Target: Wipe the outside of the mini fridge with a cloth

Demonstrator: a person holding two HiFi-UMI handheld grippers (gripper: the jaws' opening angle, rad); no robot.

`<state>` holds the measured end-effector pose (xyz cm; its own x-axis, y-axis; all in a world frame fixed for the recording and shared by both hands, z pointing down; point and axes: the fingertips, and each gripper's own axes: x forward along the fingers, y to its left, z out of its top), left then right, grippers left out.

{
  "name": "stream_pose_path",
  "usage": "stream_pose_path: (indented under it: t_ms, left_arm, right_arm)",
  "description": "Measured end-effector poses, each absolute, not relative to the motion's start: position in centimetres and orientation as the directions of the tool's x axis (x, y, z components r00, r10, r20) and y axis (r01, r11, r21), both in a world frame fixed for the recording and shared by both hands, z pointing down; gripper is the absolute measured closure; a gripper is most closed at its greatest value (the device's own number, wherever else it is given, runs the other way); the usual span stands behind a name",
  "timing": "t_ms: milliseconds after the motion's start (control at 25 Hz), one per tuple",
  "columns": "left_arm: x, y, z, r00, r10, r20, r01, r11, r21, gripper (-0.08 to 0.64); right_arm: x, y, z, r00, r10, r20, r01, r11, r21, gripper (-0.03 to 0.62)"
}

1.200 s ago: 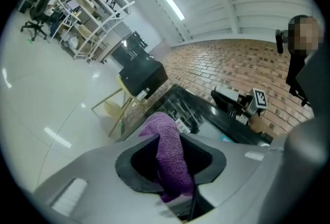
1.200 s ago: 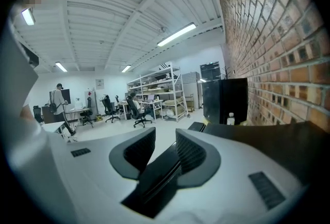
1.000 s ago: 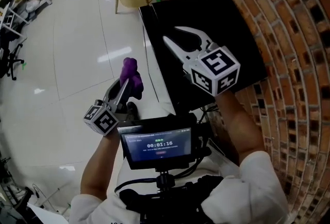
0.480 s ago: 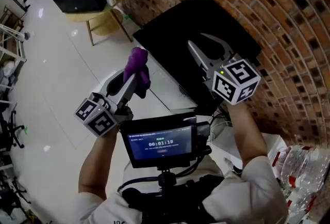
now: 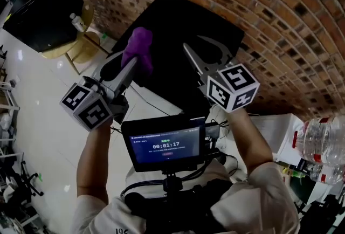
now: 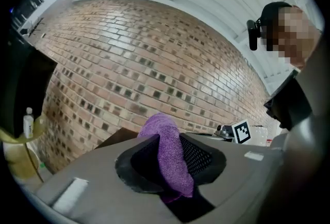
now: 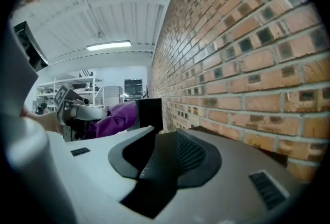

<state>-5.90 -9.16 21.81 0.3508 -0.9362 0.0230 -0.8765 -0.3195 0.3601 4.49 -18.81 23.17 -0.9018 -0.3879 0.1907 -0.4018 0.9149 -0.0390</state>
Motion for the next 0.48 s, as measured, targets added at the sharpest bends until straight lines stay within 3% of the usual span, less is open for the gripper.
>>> stream_pose_path:
  t_ms: [240, 480]
  left_arm:
    - [-3.7, -17.1, 23.0, 0.417, -0.883, 0.215, -0.907, -0.387, 0.168, 0.443]
    - [-1.9, -23.2, 26.5, 0.501, -0.789, 0.355, -0.862, -0.493, 0.122, 0.44]
  right_arm:
    - [5.5, -22.1, 23.7, -0.877, -0.449, 0.169, -0.469, 0.876, -0.109, 0.449]
    - [6.1, -23.2, 24.9, -0.822, -0.525, 0.22, -0.558, 0.82, -0.126, 0.451]
